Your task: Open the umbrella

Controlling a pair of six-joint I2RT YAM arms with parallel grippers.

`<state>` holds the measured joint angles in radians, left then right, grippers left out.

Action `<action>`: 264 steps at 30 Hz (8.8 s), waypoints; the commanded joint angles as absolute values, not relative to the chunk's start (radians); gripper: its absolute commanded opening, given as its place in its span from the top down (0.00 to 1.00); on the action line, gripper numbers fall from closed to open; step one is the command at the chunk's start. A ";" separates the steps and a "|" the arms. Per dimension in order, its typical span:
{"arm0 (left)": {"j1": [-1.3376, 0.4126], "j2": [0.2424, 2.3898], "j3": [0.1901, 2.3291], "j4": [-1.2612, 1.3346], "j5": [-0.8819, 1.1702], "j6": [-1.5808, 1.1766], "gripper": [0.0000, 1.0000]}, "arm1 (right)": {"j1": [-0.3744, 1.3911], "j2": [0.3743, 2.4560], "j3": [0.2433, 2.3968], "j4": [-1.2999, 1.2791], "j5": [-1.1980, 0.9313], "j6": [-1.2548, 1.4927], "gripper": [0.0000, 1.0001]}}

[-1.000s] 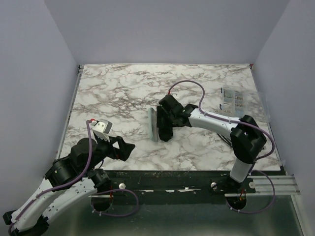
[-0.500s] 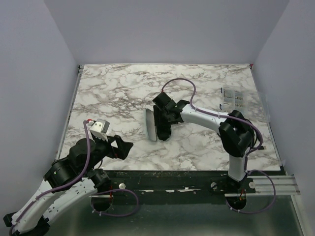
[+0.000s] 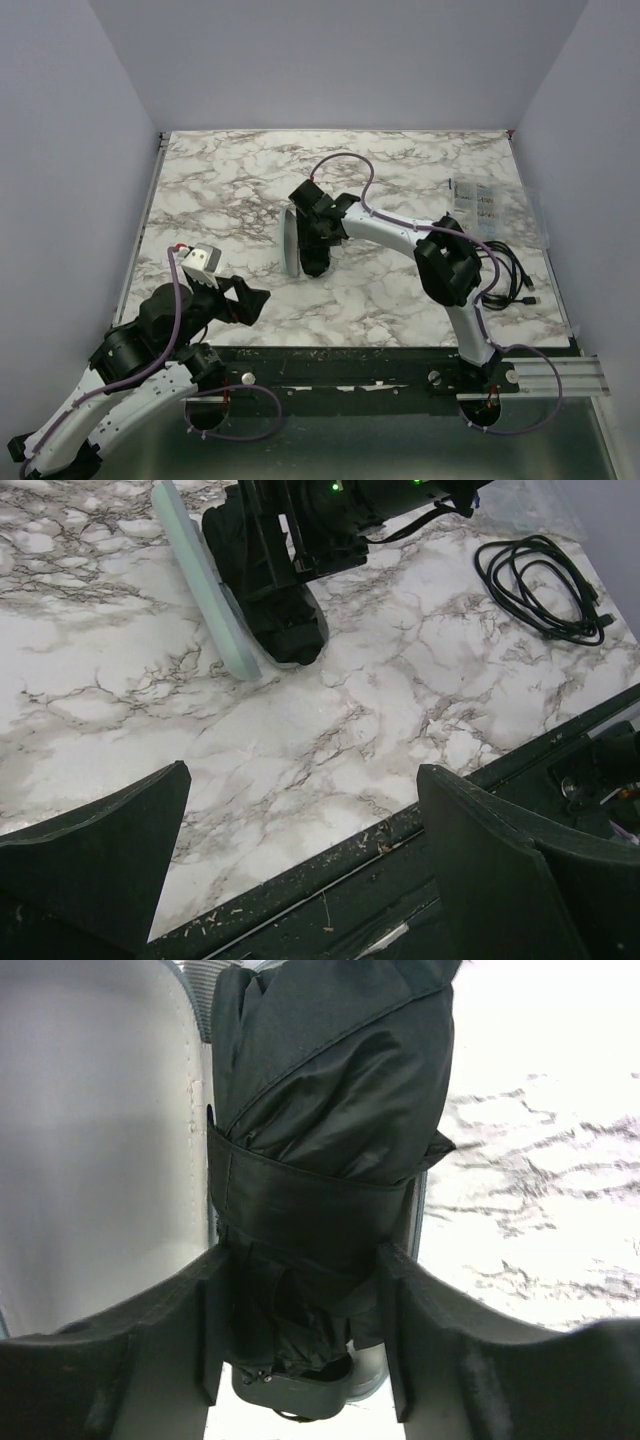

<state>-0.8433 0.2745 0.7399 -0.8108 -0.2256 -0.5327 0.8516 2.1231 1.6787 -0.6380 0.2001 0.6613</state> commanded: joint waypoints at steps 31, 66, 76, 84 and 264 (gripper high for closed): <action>-0.835 0.286 0.722 -0.802 -0.314 -0.537 0.01 | 0.870 1.525 1.109 -0.663 0.227 0.809 0.97; -0.473 1.665 1.112 -0.542 -0.159 -0.563 0.51 | 0.871 0.908 0.889 -0.770 0.176 0.861 0.03; -0.426 1.634 1.109 -0.542 -0.142 -0.549 1.00 | 0.870 0.904 0.884 -0.770 0.162 0.867 0.03; -0.165 1.461 1.046 -0.597 -0.188 -0.621 1.00 | 0.870 0.922 0.867 -0.732 0.143 0.876 0.03; -0.853 0.833 0.708 0.236 0.351 -0.864 0.14 | 0.673 1.075 0.923 0.355 -0.511 1.064 0.99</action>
<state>-0.8574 0.8177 0.7216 0.0998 0.3012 -0.8066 0.6682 1.1122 0.9295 0.2409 -0.4732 1.0290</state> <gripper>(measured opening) 0.976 0.282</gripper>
